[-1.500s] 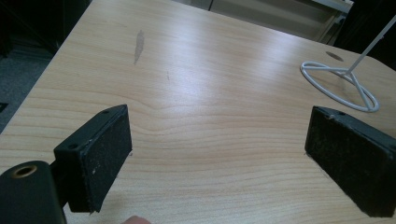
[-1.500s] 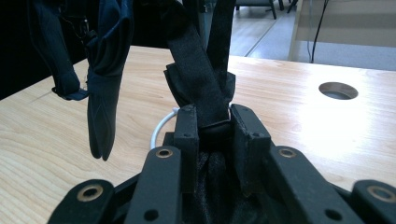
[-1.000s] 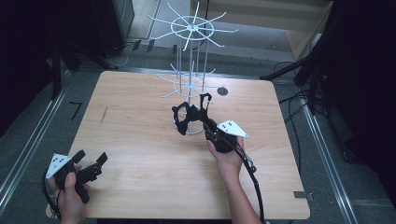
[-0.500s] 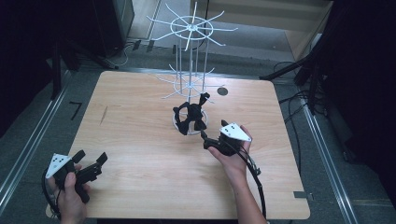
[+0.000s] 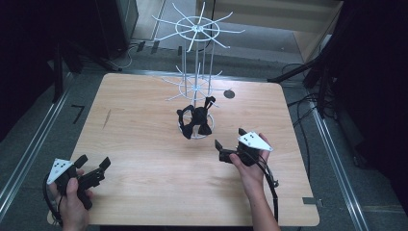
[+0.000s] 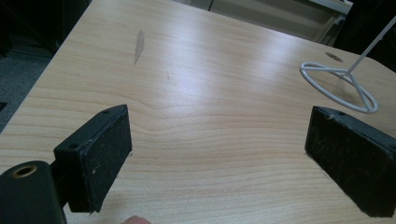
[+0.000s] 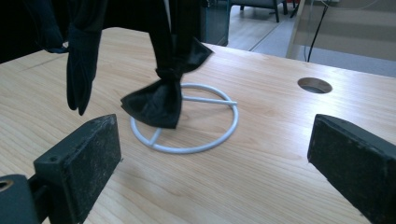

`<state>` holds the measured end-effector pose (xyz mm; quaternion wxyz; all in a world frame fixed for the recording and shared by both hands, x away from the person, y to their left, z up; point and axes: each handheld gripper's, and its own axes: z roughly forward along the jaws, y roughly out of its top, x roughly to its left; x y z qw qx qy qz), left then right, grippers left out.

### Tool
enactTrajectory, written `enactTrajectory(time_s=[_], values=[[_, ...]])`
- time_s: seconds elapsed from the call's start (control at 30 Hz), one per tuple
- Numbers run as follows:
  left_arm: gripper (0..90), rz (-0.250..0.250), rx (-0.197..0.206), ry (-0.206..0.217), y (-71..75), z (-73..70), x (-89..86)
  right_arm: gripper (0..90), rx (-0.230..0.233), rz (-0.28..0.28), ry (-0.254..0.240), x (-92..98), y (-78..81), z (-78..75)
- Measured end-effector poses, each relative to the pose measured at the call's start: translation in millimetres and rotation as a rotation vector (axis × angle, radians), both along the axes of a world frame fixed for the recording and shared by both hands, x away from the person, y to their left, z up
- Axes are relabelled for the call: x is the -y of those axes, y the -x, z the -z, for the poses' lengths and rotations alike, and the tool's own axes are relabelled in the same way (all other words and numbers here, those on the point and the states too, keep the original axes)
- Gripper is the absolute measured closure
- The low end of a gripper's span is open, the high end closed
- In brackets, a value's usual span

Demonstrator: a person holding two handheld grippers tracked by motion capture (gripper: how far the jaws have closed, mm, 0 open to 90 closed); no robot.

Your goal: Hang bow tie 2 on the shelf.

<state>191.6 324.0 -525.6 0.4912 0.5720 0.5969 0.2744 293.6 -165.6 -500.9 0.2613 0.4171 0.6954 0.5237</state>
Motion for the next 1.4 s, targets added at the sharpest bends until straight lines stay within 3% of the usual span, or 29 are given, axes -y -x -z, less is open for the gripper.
enactTrajectory(time_s=[0.73, 1.4], values=[[8.1, 0.000, -0.001, -0.005, 0.2, -0.2, 0.2, 2.9, 0.001, 0.051, -0.017, 49.7, 28.3, 13.0], [8.1, 0.000, 0.001, -0.006, 0.5, -0.2, 0.2, 2.9, -0.031, 0.148, -0.019, 104.7, 56.4, 28.1]])
